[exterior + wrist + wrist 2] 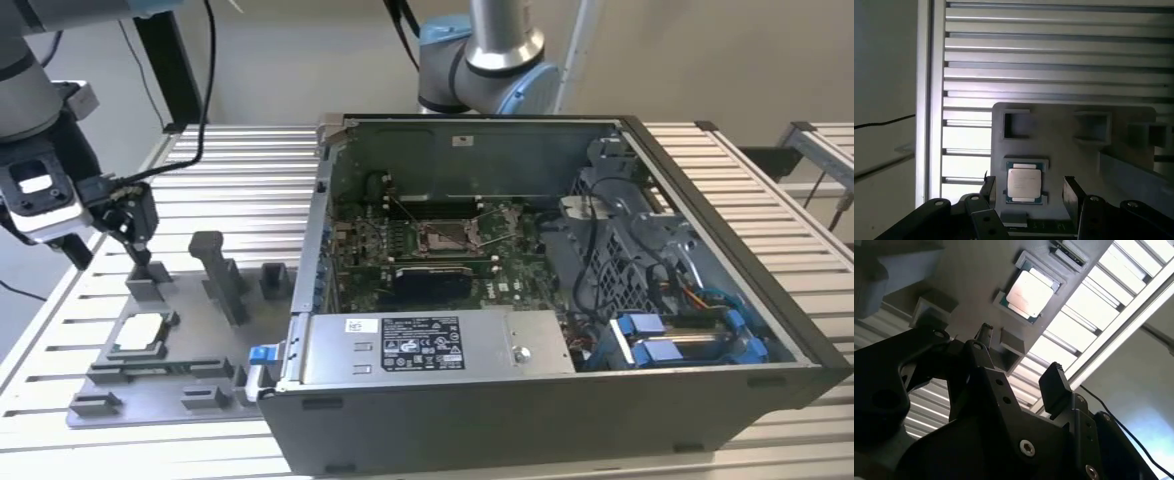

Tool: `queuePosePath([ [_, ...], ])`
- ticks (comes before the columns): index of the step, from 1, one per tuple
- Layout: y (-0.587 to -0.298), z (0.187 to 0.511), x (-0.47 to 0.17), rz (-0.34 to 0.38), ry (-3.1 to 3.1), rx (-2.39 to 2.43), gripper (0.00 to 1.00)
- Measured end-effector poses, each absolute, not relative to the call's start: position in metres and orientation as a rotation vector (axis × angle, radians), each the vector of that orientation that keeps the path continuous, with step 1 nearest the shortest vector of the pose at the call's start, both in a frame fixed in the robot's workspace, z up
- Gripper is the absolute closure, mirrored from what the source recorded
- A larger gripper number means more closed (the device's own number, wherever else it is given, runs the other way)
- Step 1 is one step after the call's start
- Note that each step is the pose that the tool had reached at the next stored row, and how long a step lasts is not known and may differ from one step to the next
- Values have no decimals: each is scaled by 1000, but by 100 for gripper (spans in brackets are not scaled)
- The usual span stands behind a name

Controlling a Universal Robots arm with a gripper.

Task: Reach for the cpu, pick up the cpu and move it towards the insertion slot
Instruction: 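Pick up the cpu and move it towards the insertion slot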

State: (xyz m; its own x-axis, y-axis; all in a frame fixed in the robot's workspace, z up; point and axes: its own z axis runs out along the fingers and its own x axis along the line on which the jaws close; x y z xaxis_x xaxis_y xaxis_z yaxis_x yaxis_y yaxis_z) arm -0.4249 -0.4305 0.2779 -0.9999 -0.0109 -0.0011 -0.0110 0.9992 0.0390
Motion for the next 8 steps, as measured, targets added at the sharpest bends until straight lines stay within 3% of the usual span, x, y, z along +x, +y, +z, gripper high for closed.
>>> queuePosePath([
  [8, -439, 263, -425, 63, 3140, -9, 0],
])
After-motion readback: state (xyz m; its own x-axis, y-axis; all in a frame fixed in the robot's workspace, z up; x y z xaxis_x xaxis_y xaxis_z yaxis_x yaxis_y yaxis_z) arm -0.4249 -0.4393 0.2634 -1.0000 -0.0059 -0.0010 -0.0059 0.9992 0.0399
